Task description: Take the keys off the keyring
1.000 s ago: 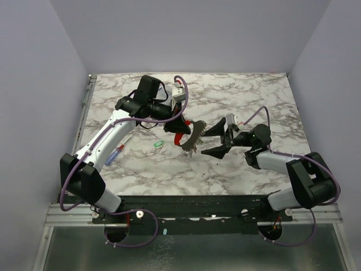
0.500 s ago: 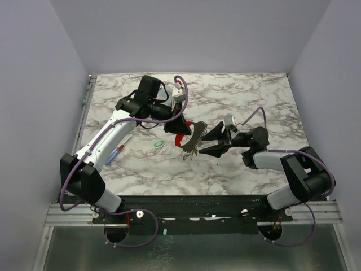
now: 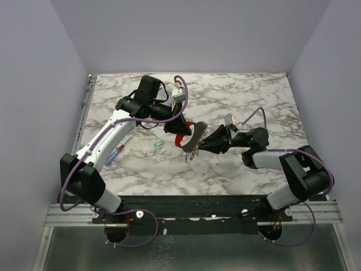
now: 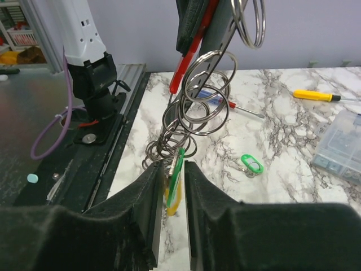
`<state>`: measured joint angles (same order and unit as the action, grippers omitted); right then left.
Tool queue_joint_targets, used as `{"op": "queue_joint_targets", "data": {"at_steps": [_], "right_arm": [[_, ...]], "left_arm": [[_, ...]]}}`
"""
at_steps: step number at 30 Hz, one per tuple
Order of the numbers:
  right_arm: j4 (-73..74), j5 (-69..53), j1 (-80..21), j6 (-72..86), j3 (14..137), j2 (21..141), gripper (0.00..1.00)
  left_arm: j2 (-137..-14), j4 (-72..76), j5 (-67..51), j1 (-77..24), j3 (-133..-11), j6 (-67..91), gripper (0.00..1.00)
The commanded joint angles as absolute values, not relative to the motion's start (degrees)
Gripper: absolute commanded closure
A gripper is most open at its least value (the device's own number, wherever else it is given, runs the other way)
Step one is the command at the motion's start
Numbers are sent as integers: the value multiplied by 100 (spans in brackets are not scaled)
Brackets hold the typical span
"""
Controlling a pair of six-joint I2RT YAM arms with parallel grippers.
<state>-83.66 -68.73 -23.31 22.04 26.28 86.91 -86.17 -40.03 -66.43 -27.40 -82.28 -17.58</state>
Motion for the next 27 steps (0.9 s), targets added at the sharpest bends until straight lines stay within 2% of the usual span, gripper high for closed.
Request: {"op": "queue_joint_targets", "data": {"at_steps": [1, 4, 8, 14, 27], "right_arm": [[-8735, -6828, -2372, 2145, 2619, 8669, 74], [-8716, -6805, -2373, 2148, 2619, 8634, 82], [-8381, -6818, -2368, 2040, 2614, 8481, 99], [-7548, -6873, -2363, 1630, 2470, 7958, 99], [-7276, -7150, -2036, 2256, 2444, 7795, 100]], "left_arm": [[-8483, -3965, -6947, -2753, -8400, -1765, 100], [-8473, -3955, -6945, -2751, -8393, -1754, 100], [-8456, -3949, -6935, -2641, -8391, -1725, 100], [-8542, -3720, -6639, -2392, -8273, -1466, 100], [-8842, -3139, -6165, -2371, -7570, -631, 100]]}}
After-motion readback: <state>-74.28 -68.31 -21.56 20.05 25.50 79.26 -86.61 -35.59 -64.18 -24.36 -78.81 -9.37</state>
